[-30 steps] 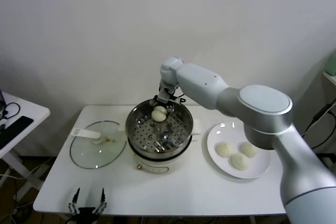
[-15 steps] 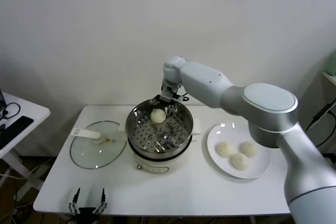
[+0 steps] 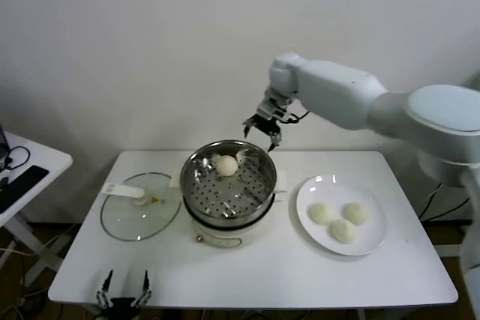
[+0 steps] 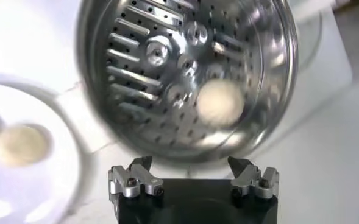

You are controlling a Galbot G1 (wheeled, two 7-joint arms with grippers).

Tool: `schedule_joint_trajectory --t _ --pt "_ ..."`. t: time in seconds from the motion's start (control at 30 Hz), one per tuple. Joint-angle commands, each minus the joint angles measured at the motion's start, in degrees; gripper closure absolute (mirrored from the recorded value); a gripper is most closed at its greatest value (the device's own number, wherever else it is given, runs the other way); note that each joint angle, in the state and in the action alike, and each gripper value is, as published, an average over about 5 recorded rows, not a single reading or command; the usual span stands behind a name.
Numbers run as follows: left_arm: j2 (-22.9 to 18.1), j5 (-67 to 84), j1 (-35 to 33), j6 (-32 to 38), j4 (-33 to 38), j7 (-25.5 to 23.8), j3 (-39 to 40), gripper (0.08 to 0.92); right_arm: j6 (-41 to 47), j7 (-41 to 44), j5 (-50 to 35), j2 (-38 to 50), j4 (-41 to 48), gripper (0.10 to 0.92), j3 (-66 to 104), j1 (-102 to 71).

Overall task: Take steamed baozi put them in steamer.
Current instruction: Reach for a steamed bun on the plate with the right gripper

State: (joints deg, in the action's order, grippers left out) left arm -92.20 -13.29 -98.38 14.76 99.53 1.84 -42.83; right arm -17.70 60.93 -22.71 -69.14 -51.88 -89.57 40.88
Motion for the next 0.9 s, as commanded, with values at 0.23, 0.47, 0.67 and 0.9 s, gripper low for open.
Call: schedule_joint_trajectory --t 0.23,0.47,0.67,0.9 --pt "0.06 -0.51 0.69 -0.12 -1.3 -0.07 0.28 0.177 30.51 -10.73 -13.29 29.14 -29.22 0.203 -11.27 1.63" --pt "0.16 -0.53 0.68 -0.31 -1.17 -0.1 0.21 0.177 38.21 -18.3 -11.85 30.86 -31.46 0.203 -4.68 -7.63" --pt "0.09 -1.25 0.58 -0.08 -1.56 -0.01 0.17 0.177 43.06 -21.44 -10.0 29.72 -31.05 0.203 -0.56 -12.17" --pt "-0.04 -1.37 0.39 0.15 -1.77 0.13 0.03 0.177 42.51 -20.32 -6.93 28.39 -28.17 0.203 0.15 -14.07"
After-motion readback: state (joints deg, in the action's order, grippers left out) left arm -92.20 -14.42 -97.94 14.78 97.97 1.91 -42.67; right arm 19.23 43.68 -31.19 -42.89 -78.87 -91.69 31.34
